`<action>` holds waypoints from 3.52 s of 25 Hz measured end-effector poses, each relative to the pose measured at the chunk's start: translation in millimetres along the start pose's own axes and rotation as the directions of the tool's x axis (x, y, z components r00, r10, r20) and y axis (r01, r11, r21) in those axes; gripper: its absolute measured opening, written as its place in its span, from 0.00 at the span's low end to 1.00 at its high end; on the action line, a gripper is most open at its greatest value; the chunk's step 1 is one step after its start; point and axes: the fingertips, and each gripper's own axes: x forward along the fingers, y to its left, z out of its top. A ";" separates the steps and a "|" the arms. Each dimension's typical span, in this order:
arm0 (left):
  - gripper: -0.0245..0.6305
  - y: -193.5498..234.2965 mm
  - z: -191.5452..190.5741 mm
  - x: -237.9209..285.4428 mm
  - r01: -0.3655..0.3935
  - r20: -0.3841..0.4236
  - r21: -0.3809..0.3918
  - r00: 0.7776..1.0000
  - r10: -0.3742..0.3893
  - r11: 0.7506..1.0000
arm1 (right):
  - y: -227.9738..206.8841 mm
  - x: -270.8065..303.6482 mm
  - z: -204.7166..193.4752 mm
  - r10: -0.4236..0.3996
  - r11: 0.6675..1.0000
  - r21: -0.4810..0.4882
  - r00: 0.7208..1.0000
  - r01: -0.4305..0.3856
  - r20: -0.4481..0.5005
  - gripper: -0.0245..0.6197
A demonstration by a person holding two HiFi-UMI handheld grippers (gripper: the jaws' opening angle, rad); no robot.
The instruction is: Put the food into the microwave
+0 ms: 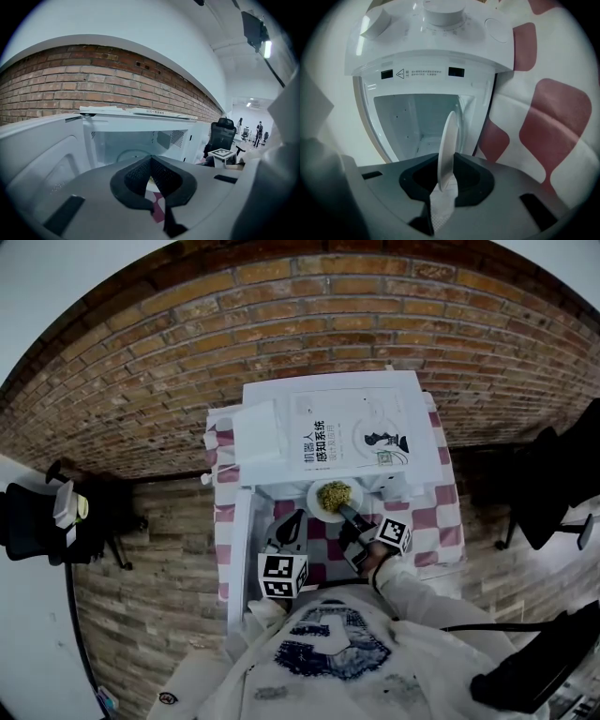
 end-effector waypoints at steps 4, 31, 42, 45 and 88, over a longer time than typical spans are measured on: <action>0.05 -0.4 -1.0 -0.5 0.001 0.000 -0.001 1.000 -0.001 1.000 | -1.8 8.9 4.5 0.007 1.000 0.015 1.000 -0.007 0.008 0.15; 0.05 3.9 -8.1 -2.8 -0.004 -0.029 -0.021 1.000 0.004 1.000 | -16.3 43.3 12.1 -0.038 0.997 0.071 0.999 0.036 0.028 0.16; 0.05 5.1 -10.2 -4.0 -0.001 -0.035 -0.032 0.999 0.000 0.999 | -17.0 50.2 15.7 -0.032 0.996 0.083 0.999 0.029 0.041 0.16; 0.05 6.3 -10.6 -4.6 -0.002 -0.035 -0.034 0.999 0.001 0.999 | -15.9 50.4 16.0 -0.032 0.996 0.085 0.998 0.028 0.046 0.16; 0.05 0.8 -17.5 1.0 0.023 -0.053 -0.042 0.998 -0.025 0.999 | -19.3 10.0 5.4 0.016 1.000 0.021 1.000 -0.017 0.018 0.07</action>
